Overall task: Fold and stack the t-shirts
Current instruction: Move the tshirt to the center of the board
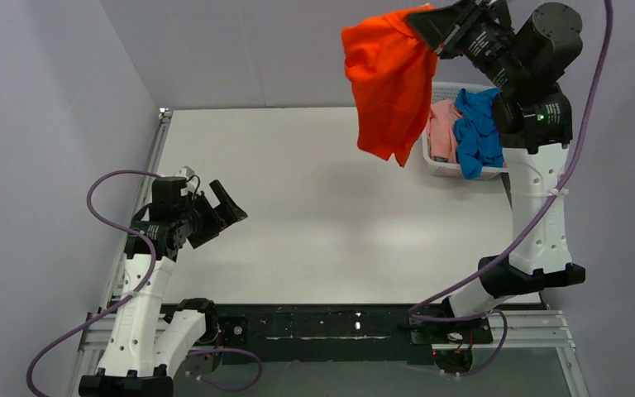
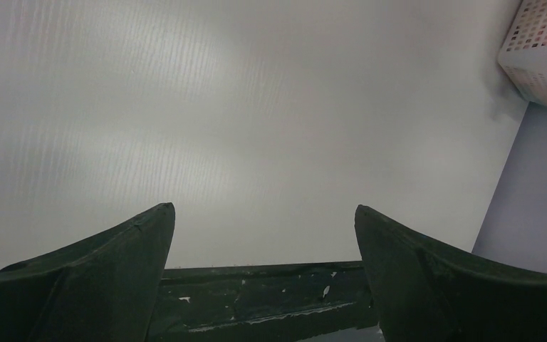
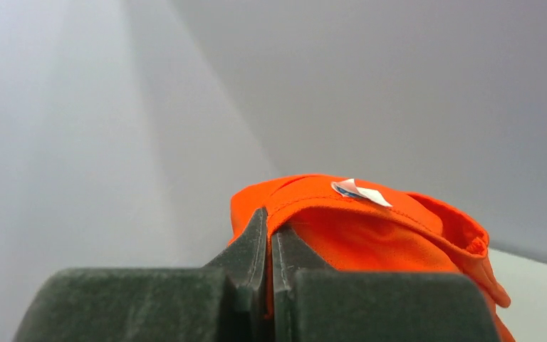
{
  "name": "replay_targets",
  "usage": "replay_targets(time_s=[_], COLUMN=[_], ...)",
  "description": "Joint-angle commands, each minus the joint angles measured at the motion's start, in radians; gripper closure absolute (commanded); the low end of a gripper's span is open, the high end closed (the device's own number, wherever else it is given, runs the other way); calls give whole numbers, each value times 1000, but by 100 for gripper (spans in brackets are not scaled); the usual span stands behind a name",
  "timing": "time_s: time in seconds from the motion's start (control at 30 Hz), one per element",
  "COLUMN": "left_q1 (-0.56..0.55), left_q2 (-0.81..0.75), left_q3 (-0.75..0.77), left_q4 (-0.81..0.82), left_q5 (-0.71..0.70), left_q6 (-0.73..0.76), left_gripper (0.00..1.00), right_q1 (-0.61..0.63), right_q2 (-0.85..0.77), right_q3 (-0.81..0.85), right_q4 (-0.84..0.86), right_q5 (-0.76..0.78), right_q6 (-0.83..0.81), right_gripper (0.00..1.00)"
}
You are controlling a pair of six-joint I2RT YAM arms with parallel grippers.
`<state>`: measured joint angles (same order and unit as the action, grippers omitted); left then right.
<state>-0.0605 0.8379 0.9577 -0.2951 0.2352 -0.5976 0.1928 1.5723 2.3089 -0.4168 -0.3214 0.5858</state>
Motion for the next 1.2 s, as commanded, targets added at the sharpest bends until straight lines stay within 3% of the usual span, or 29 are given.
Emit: replay_targets(time_s=[0.0,0.13,0.33,0.47,0.53,0.57,0.63,0.73,0.9,1.03,1.17], left_q1=[6,7,6,6,6,6,6,5,6,-3,-38], left_q2=[-37,-64,-97,-74,-45,-28,11,79,234,447,713], left_q3=[0,22,-2,-39,-60,-72,-91,-105,-97,-40,99], left_q4=[-96,-176,-236,-252,-248,-239,-215,-154,-2,160,197], left_q5=[2,-54,-74,-60,-44,-35,-15,21,33,90,81], left_q6=[-11,-7,-4,-25,-46,-58,-80,-100,-148,-181,-151], left_gripper=[0,1,0,0,1,0,0,0,0,0,1], right_q1=[123,224,247,247,247,249,250,256,313,328,333], right_q2=[-25,-29,-52,16,64,78,81,9,-209,-379,-468], right_q3=[-101,-258,-708,-799,-773,-751,-732,-802,-1055,-1295,-1456], right_q4=[83,62,60,-134,-249,-324,-387,-366,-242,-126,-68], right_q5=[-251,-331,-257,-1,188,314,461,491,455,339,230], right_q6=[104,120,59,-132,-210,-226,-236,-232,-205,-164,-121], right_gripper=[99,99,99,73,37,28,21,17,14,14,16])
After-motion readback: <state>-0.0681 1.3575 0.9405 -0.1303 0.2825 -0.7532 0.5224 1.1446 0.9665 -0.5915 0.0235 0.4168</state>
